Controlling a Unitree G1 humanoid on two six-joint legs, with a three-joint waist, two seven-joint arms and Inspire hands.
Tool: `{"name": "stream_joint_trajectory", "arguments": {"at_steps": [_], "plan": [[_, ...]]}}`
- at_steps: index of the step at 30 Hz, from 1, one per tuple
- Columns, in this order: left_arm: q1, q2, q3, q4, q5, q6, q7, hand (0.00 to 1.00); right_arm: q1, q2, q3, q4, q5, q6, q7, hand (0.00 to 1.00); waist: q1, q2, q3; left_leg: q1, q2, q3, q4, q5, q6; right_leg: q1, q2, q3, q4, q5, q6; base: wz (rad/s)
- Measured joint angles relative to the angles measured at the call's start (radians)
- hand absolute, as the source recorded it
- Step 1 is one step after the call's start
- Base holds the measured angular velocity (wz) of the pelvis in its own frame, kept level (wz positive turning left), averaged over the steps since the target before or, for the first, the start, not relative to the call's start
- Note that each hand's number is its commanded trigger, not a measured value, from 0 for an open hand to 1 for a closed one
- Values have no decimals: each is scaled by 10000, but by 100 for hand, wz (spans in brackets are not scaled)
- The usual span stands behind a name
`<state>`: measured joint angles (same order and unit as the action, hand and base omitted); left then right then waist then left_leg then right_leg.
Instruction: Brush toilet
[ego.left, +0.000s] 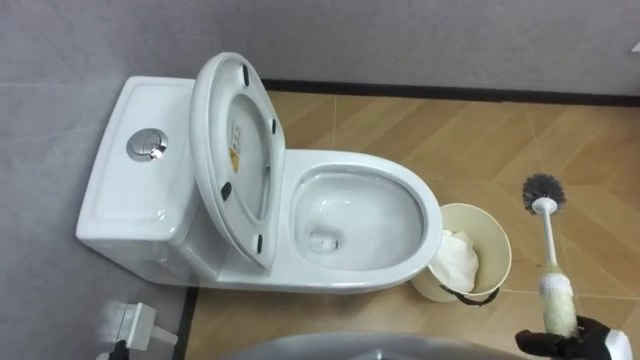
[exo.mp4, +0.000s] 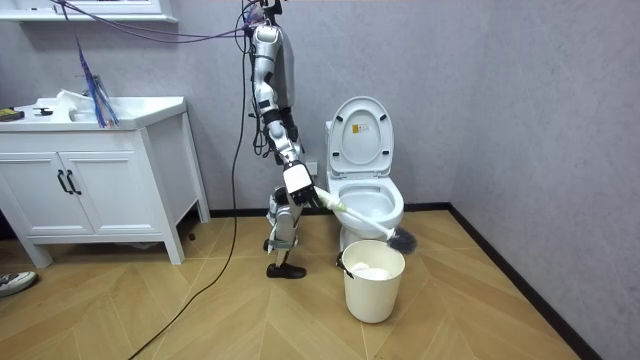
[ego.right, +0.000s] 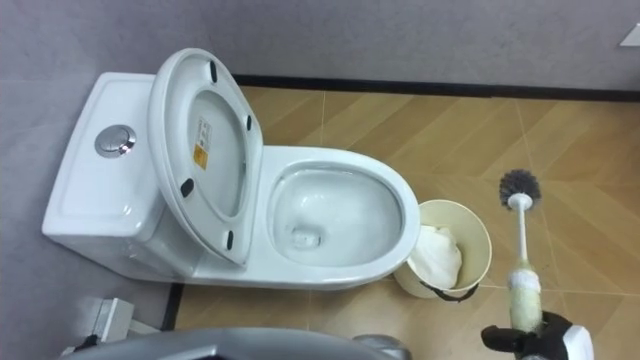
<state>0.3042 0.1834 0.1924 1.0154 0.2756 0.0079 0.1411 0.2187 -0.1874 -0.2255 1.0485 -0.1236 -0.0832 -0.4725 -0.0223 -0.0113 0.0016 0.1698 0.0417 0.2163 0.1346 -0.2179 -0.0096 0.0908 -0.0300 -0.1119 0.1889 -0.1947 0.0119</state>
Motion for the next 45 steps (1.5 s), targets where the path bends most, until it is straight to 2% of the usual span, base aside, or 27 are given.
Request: {"name": "stream_joint_trajectory", "arguments": {"at_steps": [2, 10, 23, 39, 45], "plan": [[-6, -16, 0, 0, 19, 16, -11, 0, -10, 0, -7, 26, -1, 97, 0, 0, 16, -6, 3, -9, -1, -1, 0, 0, 0, -16, 0, 10, 0, 0, 0, 0], [-41, -40, 35, 90, 93, 17, -68, 0, -105, 1, -40, 246, -58, 86, 183, 0, 28, 22, 21, -21, 0, -28, 4, 0, 0, -64, 4, 7, -23, -1, 0, 0], [-31, -72, 34, 86, 679, 158, -220, 0, -155, 0, -41, 240, -62, 86, 395, 0, 34, -4, -5, -22, 3, -35, 3, 0, 0, -62, -3, -22, -4, -2, -2, 0], [-58, -149, 42, 261, 701, 238, -387, 0, -228, 1, -41, 369, -30, 82, 416, 0, 35, -30, -9, -37, -6, -117, 4, 0, 0, -40, -22, -104, -33, -2, -2, 0], [-41, -151, 52, 263, 906, 438, -447, 0, -276, 8, -4, 1379, 2, 242, 1382, 0, 19, -92, -20, -21, -15, -140, 6, 0, 0, -16, -35, -160, -41, -4, -1, 1]]}}
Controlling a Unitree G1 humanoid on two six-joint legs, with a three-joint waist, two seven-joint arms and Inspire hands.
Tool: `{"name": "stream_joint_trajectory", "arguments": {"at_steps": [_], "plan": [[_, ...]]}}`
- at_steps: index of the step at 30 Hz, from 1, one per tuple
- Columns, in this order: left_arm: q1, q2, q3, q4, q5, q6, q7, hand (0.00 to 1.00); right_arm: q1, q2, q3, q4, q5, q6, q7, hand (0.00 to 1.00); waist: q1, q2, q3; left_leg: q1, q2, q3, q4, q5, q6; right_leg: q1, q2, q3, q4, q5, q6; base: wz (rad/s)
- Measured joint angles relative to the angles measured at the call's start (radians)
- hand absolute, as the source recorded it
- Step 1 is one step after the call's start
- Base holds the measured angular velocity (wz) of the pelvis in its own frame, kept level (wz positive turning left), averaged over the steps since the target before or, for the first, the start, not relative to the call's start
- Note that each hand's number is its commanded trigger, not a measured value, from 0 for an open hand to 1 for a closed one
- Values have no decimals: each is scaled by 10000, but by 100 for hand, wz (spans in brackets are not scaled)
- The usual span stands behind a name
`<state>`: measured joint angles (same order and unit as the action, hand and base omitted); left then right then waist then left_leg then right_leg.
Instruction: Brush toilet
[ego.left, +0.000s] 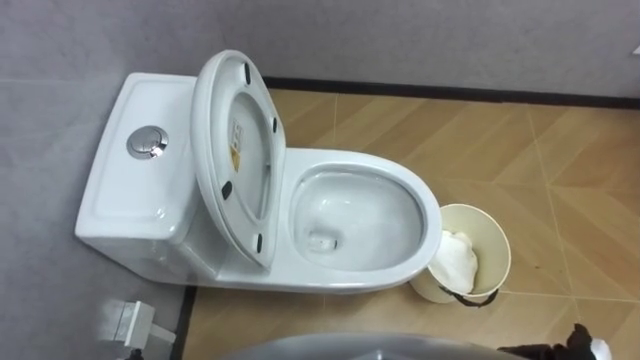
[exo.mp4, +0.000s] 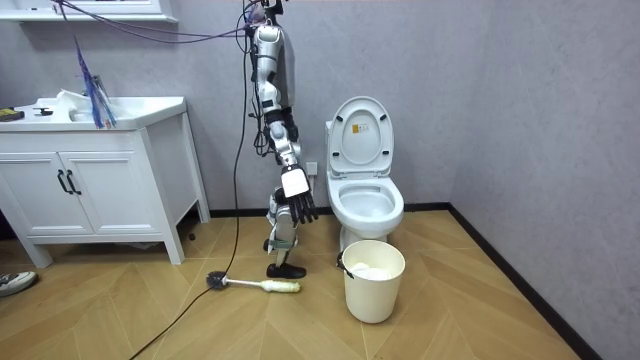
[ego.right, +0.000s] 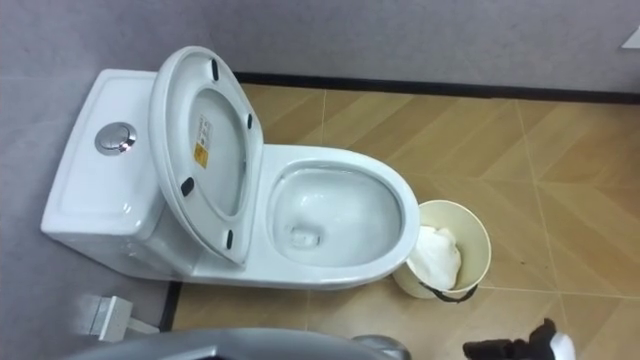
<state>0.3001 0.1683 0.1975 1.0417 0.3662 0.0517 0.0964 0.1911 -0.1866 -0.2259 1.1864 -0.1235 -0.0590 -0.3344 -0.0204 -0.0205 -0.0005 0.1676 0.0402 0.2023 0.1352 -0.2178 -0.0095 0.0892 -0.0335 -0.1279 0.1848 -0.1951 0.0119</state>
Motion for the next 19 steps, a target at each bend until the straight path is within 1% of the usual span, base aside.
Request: {"name": "stream_joint_trajectory", "arguments": {"at_steps": [1, 2, 3, 4, 5, 6, 8, 12, 14, 16, 19], "plan": [[-6, -1, 1, 1, 49, 102, -3, 0, -2, 2, 76, 264, -17, 165, 194, 0, -6, -22, -14, 4, -2, -27, 0, 0, 0, 25, -8, -43, -11, 0, 0, 6], [-5, -4, 1, 3, 127, 151, -3, 0, 2, 13, 85, 395, -34, 249, 292, 0, -9, -33, -18, 13, -3, -48, 0, 0, 0, 52, -11, -54, -20, 0, 0, 11], [-2, -23, 0, 6, 252, 264, -5, 0, 41, 38, 91, 659, -36, 423, 473, 0, -20, -35, -16, 17, -10, -113, 2, 0, 0, 128, -25, -120, -56, -3, 4, 14], [2, -60, 15, 1, 409, 388, -5, 0, 98, 94, 93, 763, -39, 641, 685, 0, -7, -18, -31, 16, -11, -153, 3, 0, 0, 177, -30, -118, -112, -4, 6, 12], [18, -148, 176, -6, 423, 497, -5, 0, 110, 179, 93, 898, -45, 841, 885, 0, 0, -39, -37, 17, -1, -161, 9, 0, 0, 174, -46, -113, -116, -4, 5, 6], [30, -199, 236, -4, 421, 576, -4, 0, 111, 227, 98, 946, -47, 948, 1003, 0, 1, -47, -31, 11, 2, -179, 10, 0, 0, 174, -69, -121, -116, -4, 4, 0], [56, -396, 272, 4, 412, 735, -4, 0, 163, 347, 302, 1092, -59, 1223, 1410, 0, -13, -41, -27, 6, -3, -251, 11, 0, 0, 196, -75, -136, -110, -6, 3, 4], [4, -523, 266, 6, 433, 785, -5, 0, 154, 398, 908, 1315, -488, 1511, 1996, 0, 6, -24, -19, 1, -1, -371, 7, -1, 3, 231, -87, -194, -116, -10, 10, 6], [-8, -552, 263, 14, 607, 831, -3, 0, 161, 467, 998, 1325, -986, 1684, 2198, 0, 3, -4, -18, 6, 1, -434, -1, -3, 5, 274, -84, -245, -125, -11, 11, 8], [-20, -603, 226, 15, 613, 917, -2, 0, 139, 481, 1083, 1309, -1206, 1763, 2280, 0, -4, 28, -13, 6, 4, -500, -8, -6, 8, 305, -82, -308, -140, -11, 11, 9], [-75, -647, 127, 15, 642, 1012, -1, 0, 48, 490, 1168, 1302, -1233, 1926, 2319, 0, -23, 41, -9, -14, -8, -605, -14, -8, 9, 334, -89, -431, -143, -24, 7, 9]]}}
